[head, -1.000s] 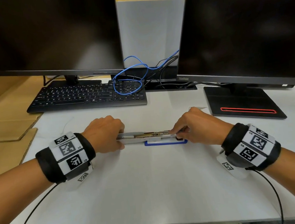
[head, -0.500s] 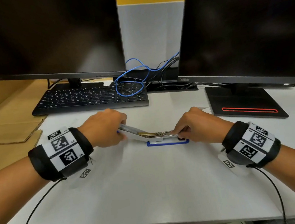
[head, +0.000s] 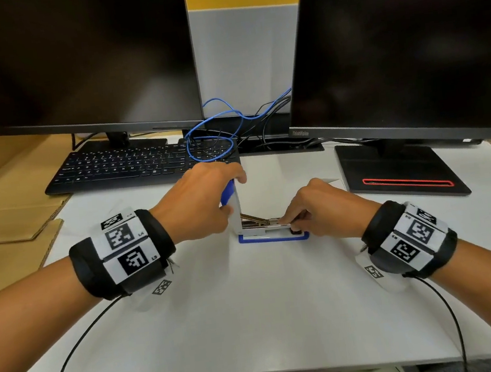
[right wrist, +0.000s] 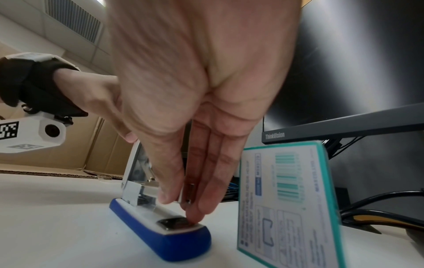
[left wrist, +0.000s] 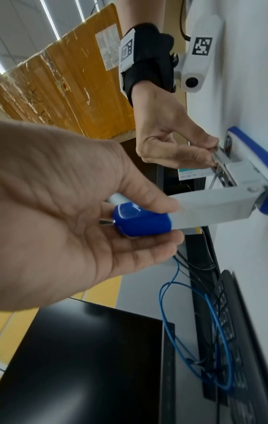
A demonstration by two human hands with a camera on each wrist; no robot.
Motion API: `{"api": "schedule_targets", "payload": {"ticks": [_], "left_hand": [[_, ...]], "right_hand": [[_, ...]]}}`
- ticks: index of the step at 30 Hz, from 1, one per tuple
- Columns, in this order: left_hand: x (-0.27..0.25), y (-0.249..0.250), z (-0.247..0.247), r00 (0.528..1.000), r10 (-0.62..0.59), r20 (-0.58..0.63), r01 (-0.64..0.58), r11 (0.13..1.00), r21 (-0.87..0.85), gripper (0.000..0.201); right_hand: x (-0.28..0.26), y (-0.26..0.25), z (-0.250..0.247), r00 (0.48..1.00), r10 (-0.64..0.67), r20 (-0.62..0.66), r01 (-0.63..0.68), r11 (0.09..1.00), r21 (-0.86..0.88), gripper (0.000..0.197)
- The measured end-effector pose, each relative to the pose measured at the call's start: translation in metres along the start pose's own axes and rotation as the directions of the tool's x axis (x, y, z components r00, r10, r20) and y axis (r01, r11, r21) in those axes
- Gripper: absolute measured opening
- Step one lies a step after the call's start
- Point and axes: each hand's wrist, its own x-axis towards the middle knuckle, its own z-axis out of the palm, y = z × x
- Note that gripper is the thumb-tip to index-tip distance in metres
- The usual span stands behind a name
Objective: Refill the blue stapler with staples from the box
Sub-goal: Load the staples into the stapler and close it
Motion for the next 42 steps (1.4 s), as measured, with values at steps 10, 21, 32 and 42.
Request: {"api": "schedule_targets", "payload": {"ticks": [10, 21, 32, 42], "left_hand": [[0.014, 0.017, 0.023, 0.999, 0.04, 0.003, -0.038, 0.967, -0.252, 0.045], [0.022, 0.027, 0.043, 0.996, 0.065, 0.069, -0.05, 0.978, -0.203, 0.033], [0.023, 0.026, 0.049, 0.982, 0.008, 0.191, -0.001, 0.999, -0.039, 0.035], [0.04, 0.005, 0.05, 0.983, -0.064, 0.172, 0.06, 0.998, 0.028, 0.033]], "right_hand": [[-0.003, 0.002, 0.003, 0.997, 0.033, -0.068, -0.029, 0.998, 0.055, 0.023], [-0.023, 0.013, 0.002, 0.979, 0.146, -0.143, -0.121, 0.978, 0.172, 0.032], [-0.029, 0.017, -0.019, 0.935, 0.133, -0.329, -0.15, 0.988, -0.026, 0.028], [-0.021, 0.044, -0.02, 0.932, 0.272, -0.241, -0.298, 0.951, -0.08, 0.011]]}}
